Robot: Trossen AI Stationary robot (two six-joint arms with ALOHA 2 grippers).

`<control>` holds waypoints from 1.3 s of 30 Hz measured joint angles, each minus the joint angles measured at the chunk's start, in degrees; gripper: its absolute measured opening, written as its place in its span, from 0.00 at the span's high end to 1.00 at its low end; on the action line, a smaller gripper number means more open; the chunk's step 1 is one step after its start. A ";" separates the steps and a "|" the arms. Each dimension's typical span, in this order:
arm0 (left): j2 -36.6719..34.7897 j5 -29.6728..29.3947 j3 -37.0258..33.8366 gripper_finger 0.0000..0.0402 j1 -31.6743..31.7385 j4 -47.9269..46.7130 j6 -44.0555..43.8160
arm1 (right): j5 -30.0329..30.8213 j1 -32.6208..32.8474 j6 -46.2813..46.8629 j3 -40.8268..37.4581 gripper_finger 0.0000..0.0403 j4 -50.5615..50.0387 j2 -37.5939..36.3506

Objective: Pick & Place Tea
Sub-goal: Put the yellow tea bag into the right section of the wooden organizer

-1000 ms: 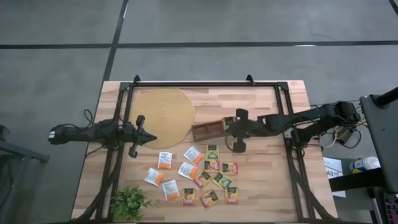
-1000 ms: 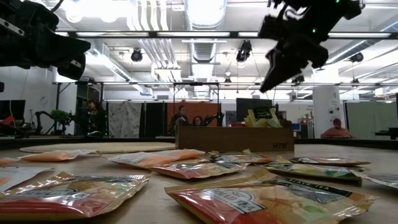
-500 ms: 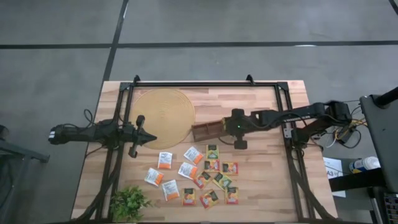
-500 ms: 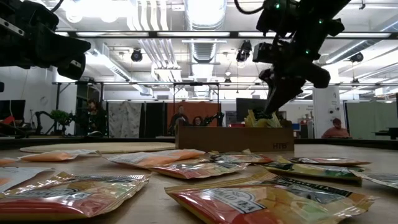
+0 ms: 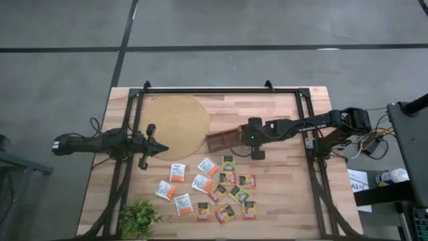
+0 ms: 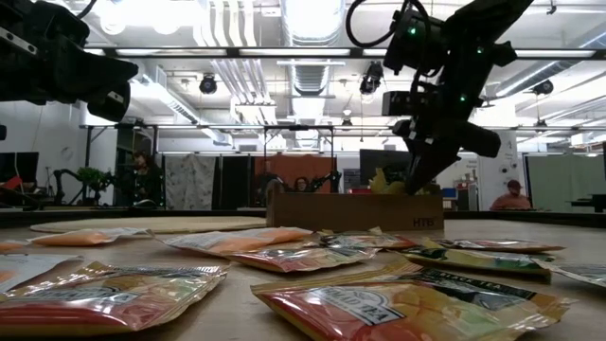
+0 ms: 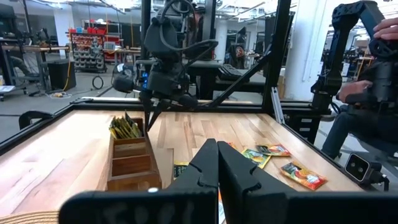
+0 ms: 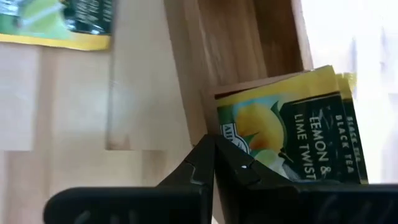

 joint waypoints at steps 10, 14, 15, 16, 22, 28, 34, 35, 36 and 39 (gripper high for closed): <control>0.00 0.00 0.00 1.00 0.00 0.00 0.00 | 1.33 0.04 1.36 0.65 0.98 -1.60 0.04; 0.00 -0.02 -0.02 1.00 0.00 0.00 0.00 | 1.79 -0.17 0.15 1.92 0.98 -1.44 -0.05; 0.02 0.00 0.00 1.00 0.00 0.00 0.00 | 2.08 -0.21 -0.15 2.15 0.98 -1.43 -0.07; 0.00 -0.01 -0.02 1.00 0.00 0.00 0.00 | 2.54 -0.33 -0.43 2.30 0.98 -1.44 -0.10; 0.00 -0.01 0.00 1.00 0.04 0.00 0.00 | 2.89 -0.98 -1.44 2.08 0.98 -1.28 -0.10; 0.02 -0.02 0.00 1.00 0.04 0.00 0.00 | 2.87 -1.05 -1.89 1.53 0.98 -1.25 -0.12; 0.00 -0.02 0.00 1.00 0.04 0.00 0.00 | 2.87 -1.66 -2.20 1.20 0.98 -0.71 0.38; 0.00 0.00 0.00 1.00 0.04 0.00 0.00 | 2.87 -1.81 -2.30 1.18 0.98 -0.62 0.71; 0.00 -0.02 0.00 1.00 0.04 0.00 0.00 | 2.85 -1.89 -2.32 1.16 0.98 -0.60 0.99; 0.00 -0.02 0.00 1.00 0.04 0.00 0.00 | 2.87 -1.97 -2.31 1.16 0.98 -0.28 2.10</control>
